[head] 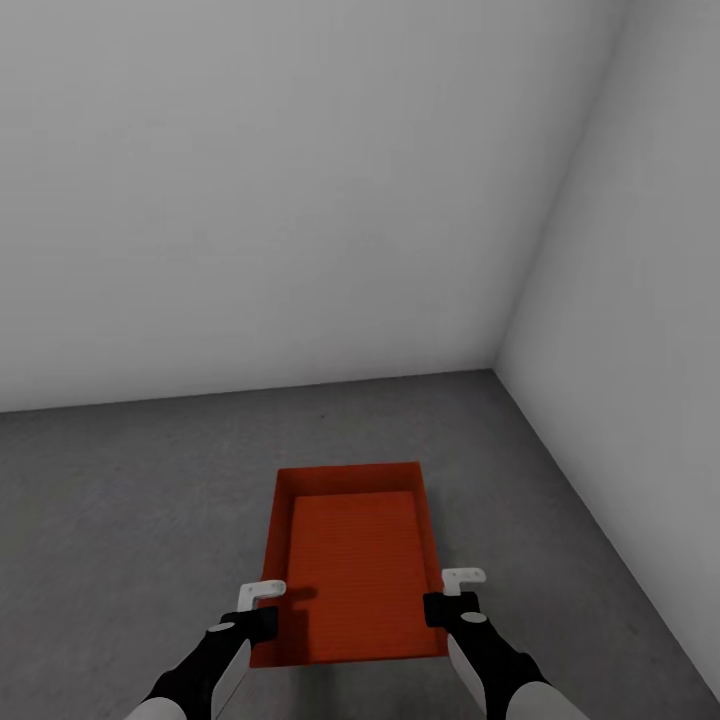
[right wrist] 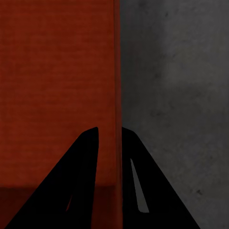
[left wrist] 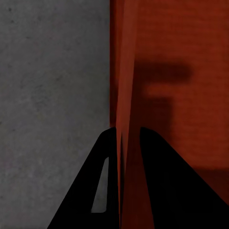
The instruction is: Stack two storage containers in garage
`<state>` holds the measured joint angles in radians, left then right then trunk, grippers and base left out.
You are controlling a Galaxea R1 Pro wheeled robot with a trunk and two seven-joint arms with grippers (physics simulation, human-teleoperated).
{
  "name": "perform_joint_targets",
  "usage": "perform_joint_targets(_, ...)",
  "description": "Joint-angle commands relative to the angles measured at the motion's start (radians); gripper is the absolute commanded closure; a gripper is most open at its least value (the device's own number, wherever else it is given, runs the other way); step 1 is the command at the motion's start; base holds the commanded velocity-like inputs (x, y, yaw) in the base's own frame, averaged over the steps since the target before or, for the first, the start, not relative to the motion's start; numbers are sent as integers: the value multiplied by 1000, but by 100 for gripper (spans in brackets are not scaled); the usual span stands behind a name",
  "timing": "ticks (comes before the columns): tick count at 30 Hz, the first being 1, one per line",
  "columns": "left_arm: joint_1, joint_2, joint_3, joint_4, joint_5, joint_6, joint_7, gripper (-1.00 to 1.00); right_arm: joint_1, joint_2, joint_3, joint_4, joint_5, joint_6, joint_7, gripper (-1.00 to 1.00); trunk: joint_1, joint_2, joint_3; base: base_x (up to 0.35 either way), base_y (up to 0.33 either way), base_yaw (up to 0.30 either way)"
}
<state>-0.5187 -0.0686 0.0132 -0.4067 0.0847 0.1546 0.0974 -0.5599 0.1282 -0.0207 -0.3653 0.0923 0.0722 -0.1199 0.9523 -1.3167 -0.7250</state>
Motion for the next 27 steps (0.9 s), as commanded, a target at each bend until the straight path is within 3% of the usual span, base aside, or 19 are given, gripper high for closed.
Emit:
perform_joint_targets(1,2,0,-24,-3,-3,5,-38,100,-19,1,-33,-1,2,8,-18,100,0,0,-1,0,0,0)
perform_joint_targets(27,2,1,-24,-3,-3,4,-38,100,-19,1,-33,-1,2,7,-18,100,0,0,-25,0,0,0)
